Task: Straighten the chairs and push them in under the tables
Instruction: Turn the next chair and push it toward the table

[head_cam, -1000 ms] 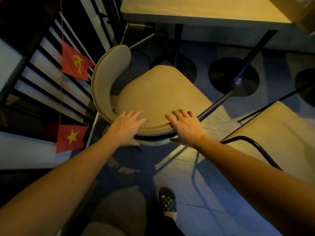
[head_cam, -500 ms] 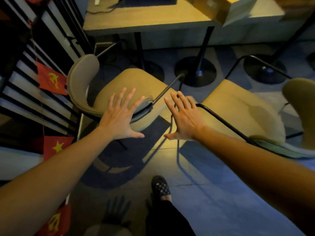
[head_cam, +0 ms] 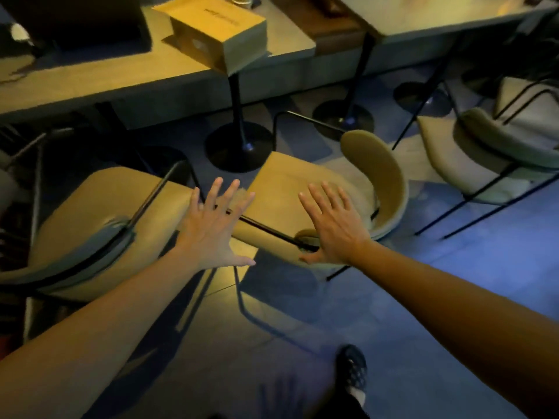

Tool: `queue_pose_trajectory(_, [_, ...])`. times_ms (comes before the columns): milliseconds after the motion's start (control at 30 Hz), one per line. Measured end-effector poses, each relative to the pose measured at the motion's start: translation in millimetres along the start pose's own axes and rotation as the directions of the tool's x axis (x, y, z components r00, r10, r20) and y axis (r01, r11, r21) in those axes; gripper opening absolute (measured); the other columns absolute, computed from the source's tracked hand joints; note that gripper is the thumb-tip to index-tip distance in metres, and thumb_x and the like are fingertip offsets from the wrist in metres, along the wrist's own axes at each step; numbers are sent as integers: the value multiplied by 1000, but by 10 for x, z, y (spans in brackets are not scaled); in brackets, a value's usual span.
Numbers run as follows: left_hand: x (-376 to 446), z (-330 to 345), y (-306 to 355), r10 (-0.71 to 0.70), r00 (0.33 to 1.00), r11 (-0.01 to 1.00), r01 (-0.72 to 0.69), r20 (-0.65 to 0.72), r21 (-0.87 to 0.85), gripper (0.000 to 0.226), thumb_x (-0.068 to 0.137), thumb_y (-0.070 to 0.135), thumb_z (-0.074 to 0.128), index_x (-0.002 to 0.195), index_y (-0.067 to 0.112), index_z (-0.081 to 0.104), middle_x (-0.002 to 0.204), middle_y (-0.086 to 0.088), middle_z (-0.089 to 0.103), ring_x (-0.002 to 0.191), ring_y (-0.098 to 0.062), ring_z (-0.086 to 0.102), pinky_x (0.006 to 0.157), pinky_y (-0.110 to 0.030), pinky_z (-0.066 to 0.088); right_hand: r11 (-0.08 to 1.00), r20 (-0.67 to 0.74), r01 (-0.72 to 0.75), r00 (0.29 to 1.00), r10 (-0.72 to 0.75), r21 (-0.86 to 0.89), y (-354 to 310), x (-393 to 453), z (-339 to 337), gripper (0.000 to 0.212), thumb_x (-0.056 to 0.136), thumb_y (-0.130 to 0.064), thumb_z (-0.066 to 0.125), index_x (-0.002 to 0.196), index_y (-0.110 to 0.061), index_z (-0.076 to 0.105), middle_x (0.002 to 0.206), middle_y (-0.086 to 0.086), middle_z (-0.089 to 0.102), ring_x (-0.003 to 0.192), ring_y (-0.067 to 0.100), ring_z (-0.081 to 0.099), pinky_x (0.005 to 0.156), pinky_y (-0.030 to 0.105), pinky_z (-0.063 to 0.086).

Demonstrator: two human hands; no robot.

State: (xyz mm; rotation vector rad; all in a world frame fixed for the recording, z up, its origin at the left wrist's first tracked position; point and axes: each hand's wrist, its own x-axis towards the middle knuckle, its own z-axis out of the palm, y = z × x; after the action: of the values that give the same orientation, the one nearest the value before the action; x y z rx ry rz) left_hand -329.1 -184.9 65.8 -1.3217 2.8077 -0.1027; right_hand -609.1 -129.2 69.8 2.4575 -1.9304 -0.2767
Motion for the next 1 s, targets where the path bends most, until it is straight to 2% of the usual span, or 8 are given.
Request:
queue_pose_trajectory(267, [1154, 438, 1234, 42, 980, 999, -43, 196, -4, 137, 53, 96, 53, 155, 33, -13, 166, -9, -6, 150, -41, -7, 113, -70, 14, 1000, 154, -3, 988, 3, 0, 1579, -218, 700, 140, 61, -88, 61, 155, -16, -13, 164, 18, -7, 149, 40, -10, 119, 60, 3])
queue_pose_trajectory(367, [1412, 564, 1547, 28, 953, 999, -34, 301, 14, 137, 55, 95, 55, 153, 33, -19, 165, -6, -15, 150, -40, -11, 114, -68, 11, 998, 215, 45, 976, -36, -35, 1939, -225, 934, 142, 60, -92, 56, 154, -15, -17, 164, 19, -10, 148, 40, -12, 118, 59, -4])
queue_pose_trajectory(467, [1542, 658, 1758, 12, 915, 999, -27, 402, 30, 138, 55, 94, 56, 153, 32, -19, 166, -5, -12, 150, -40, -3, 114, -65, 15, 995, 263, 85, 962, -68, -54, 2125, -223, 1117, 139, 62, -93, 52, 154, -16, -17, 164, 18, -6, 149, 41, -8, 116, 59, -5])
queue_pose_trajectory(600, [1636, 683, 1935, 5, 876, 999, -28, 483, 40, 124, 64, 87, 60, 156, 30, 1, 162, -6, 21, 140, -36, 31, 108, -53, 33, 988, 281, 146, 951, -129, -42, 2190, -244, 1265, 130, 65, -87, 59, 156, -15, 1, 162, 17, 15, 149, 40, 7, 118, 62, 0])
queue_pose_trajectory(667, [1683, 695, 1977, 2, 854, 1000, -7, 521, 9, 106, 72, 77, 65, 154, 28, 19, 150, -4, 42, 127, -30, 47, 100, -46, 43, 983, 266, 179, 951, -160, -47, 2207, -207, 1294, 118, 66, -81, 65, 153, -16, 21, 155, 14, 34, 146, 38, 19, 118, 62, 2])
queue_pose_trajectory(767, [1713, 695, 1993, -6, 848, 999, -12, 529, 30, 76, 80, 66, 65, 141, 27, 43, 123, 0, 62, 104, -23, 62, 82, -39, 54, 976, 224, 214, 954, -198, -46, 2221, -91, 1332, 87, 65, -69, 74, 132, -19, 52, 130, 8, 61, 131, 33, 45, 117, 59, 9])
queue_pose_trajectory(900, [1755, 654, 1975, -2, 835, 994, -58, 550, 91, 63, 82, 67, 63, 127, 24, 54, 96, 2, 67, 83, -20, 64, 62, -31, 47, 968, 245, 246, 943, -226, -55, 2187, 70, 1297, 50, 70, -55, 75, 108, -23, 64, 105, 2, 70, 104, 27, 60, 107, 49, 31])
queue_pose_trajectory(1000, [1833, 641, 1914, -7, 839, 993, -58, 544, 102, 63, 81, 69, 62, 123, 23, 55, 89, 2, 66, 78, -20, 63, 58, -31, 44, 962, 259, 261, 937, -233, -78, 2222, 181, 1288, 47, 73, -57, 72, 105, -24, 64, 100, 1, 69, 99, 28, 60, 98, 46, 36])
